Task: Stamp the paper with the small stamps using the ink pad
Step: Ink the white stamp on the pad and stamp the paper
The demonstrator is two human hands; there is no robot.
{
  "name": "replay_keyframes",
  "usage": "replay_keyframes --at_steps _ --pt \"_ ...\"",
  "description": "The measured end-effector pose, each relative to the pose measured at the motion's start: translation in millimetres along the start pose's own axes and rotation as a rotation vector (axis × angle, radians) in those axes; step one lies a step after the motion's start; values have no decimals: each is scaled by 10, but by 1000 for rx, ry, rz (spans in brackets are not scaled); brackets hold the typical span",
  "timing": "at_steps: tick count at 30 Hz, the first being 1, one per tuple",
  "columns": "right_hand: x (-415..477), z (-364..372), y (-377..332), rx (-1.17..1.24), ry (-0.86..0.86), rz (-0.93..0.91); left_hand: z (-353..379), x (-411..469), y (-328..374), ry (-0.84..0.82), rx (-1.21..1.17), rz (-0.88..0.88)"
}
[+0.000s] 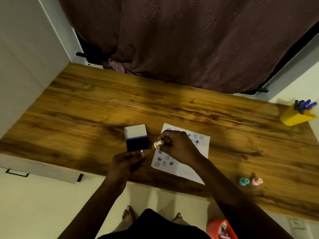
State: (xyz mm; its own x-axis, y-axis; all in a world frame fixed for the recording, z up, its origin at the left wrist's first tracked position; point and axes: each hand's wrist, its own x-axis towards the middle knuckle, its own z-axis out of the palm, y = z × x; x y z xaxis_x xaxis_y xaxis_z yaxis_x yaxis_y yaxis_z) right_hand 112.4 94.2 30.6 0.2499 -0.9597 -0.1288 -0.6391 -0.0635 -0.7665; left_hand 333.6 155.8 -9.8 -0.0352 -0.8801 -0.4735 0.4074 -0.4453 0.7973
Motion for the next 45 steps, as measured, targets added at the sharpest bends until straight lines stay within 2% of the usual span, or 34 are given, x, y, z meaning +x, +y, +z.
replay_keyframes --at_steps 8,16,23,36,41,45 --pt "520 515 -320 -322 -87 -140 -356 -41 160 87 10 25" --pt "649 753 -359 -519 -141 -145 -507 5 222 95 -2 15" --pt "612 836 -324 -471 -105 -61 -501 56 196 79 -2 10" --pt "664 760 -396 -481 -95 -72 -390 97 234 47 17 41" --pt "601 586 -354 -271 -28 -72 -327 106 236 50 28 38" --pt "382 349 -180 -46 52 30 -232 126 171 16 30 20"
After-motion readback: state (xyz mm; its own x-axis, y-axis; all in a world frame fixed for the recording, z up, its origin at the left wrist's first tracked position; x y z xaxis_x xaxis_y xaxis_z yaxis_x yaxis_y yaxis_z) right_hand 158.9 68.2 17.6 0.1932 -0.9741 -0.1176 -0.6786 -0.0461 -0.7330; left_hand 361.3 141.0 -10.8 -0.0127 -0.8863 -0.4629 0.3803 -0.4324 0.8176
